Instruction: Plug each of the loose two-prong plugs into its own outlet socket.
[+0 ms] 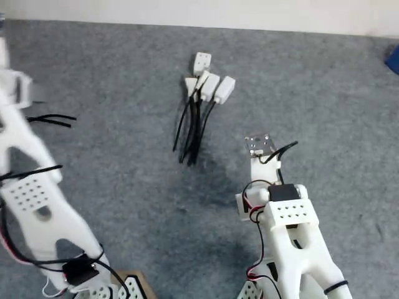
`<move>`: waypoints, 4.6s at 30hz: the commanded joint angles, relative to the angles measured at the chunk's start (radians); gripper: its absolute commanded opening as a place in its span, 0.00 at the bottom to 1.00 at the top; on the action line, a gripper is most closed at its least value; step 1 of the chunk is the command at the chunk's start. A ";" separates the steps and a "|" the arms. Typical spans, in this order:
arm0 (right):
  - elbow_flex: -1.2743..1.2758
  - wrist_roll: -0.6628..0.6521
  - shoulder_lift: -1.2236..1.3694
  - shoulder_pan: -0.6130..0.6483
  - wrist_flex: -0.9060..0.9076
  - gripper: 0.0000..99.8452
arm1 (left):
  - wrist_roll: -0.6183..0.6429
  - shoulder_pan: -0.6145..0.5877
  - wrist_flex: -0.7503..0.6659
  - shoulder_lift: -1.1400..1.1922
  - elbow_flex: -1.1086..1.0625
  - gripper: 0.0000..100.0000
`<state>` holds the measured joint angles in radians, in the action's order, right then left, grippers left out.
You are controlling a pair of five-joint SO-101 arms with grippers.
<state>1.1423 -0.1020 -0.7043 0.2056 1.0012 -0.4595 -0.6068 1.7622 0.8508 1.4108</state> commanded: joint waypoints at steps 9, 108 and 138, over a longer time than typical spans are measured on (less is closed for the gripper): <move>-0.071 0.046 -0.025 -0.263 0.007 0.13 | 0.137 0.578 -0.095 -0.007 -0.137 0.35; 0.162 0.011 -0.581 -0.171 0.021 0.13 | -0.264 0.475 0.011 0.325 0.232 0.22; 0.163 0.009 -0.581 -0.137 0.028 0.13 | -0.278 0.665 -0.219 0.475 0.071 0.16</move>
<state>1.3126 -0.0821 -1.2720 0.0583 1.0196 -0.7311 0.0698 1.5489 1.3080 1.4891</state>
